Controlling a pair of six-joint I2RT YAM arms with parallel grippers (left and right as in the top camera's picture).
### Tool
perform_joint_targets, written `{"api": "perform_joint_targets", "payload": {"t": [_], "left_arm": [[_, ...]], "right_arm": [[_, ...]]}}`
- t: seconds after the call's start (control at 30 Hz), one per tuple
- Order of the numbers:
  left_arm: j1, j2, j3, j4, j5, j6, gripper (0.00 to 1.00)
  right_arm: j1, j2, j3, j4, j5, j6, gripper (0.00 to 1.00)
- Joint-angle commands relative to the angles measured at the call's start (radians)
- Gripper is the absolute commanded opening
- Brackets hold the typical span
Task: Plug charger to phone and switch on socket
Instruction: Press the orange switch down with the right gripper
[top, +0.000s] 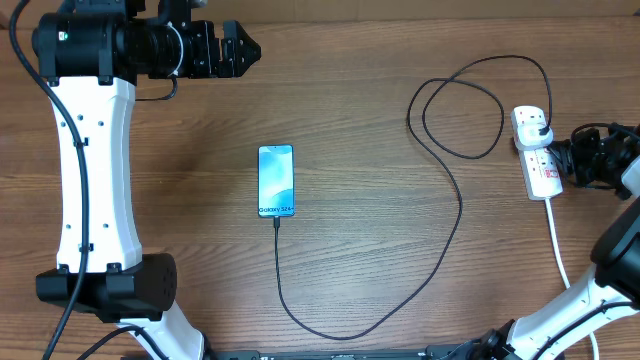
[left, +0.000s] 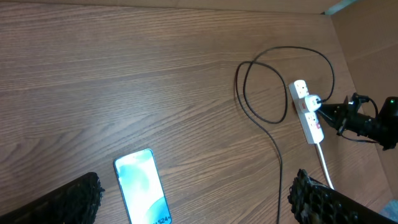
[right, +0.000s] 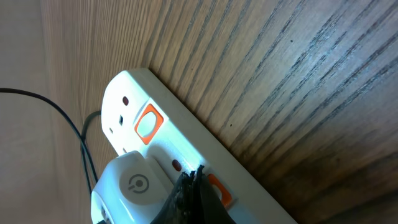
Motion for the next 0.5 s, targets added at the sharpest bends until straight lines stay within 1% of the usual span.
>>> {"api": "perform_joint_targets", "payload": {"t": [0.0, 0.27, 0.47], "left_arm": [[0.002, 0.003, 0.013, 0.001, 0.008, -0.003, 1.0], [0.002, 0.003, 0.013, 0.001, 0.008, -0.003, 1.0], [0.002, 0.003, 0.013, 0.001, 0.008, -0.003, 1.0]], "right_arm": [[0.096, 0.014, -0.044, -0.047, -0.058, -0.004, 0.04], [0.115, 0.014, -0.044, -0.099, -0.038, -0.003, 0.04], [0.098, 0.014, -0.042, -0.089, -0.039, 0.004, 0.04]]}}
